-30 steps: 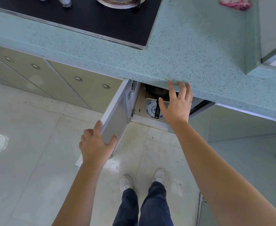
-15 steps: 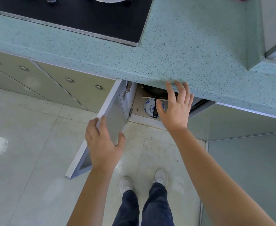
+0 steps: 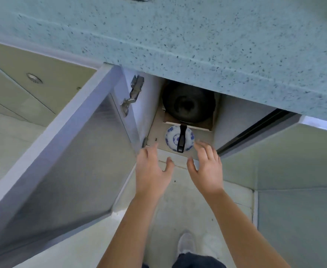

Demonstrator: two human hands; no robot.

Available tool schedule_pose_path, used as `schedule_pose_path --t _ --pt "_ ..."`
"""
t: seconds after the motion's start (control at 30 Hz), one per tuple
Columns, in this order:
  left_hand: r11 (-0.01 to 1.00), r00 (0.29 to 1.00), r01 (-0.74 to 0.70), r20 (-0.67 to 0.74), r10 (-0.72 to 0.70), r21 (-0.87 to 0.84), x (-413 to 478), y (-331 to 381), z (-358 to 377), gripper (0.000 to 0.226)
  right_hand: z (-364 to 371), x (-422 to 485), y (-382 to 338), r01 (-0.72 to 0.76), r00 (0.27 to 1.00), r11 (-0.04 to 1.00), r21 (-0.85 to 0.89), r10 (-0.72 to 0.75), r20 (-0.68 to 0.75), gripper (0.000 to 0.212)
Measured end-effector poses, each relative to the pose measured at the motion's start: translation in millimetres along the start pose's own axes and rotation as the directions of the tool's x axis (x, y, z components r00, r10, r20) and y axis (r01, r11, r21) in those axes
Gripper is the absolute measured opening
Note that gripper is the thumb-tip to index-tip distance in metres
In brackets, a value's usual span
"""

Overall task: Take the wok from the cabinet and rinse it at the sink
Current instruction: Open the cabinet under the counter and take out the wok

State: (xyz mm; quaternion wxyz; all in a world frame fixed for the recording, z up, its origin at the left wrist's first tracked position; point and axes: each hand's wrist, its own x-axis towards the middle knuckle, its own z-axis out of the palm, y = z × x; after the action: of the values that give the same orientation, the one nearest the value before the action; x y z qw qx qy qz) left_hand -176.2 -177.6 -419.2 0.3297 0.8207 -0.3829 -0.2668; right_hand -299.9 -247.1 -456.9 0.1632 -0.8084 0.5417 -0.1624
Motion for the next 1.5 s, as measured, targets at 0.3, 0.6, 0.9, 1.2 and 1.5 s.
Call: schedule_pose_path --t 0.3,0.6,0.9,1.2,1.5 --pt "0.969 0.991 0.127 0.068 -0.115 -0.212 97.2 -72.0 151.8 0.054 149.6 61.1 90.8 -0.212 0.967 0.921 0.327 0.246 -0.066 0.035" --pt "0.732 0.938 0.348 0.208 -0.279 -0.586 183.2 -109.2 241.3 0.038 241.6 132.8 143.7 -0.273 0.887 0.621 0.734 0.458 -0.057 0.030" --pt "0.837 0.932 0.267 0.349 -0.098 -0.477 191.7 -147.3 273.9 0.052 288.8 152.6 158.8 -0.458 0.832 0.365 0.811 0.497 0.246 0.029" --pt "0.768 0.922 0.292 0.382 -0.067 -0.571 199.2 -155.2 296.7 0.051 286.5 173.2 167.6 -0.557 0.805 0.281 0.781 0.412 0.427 0.011" --pt "0.706 0.939 0.290 0.335 -0.080 -0.646 213.2 -153.0 310.8 0.039 299.3 192.2 174.1 -0.518 0.845 0.403 0.754 0.379 0.378 0.019"
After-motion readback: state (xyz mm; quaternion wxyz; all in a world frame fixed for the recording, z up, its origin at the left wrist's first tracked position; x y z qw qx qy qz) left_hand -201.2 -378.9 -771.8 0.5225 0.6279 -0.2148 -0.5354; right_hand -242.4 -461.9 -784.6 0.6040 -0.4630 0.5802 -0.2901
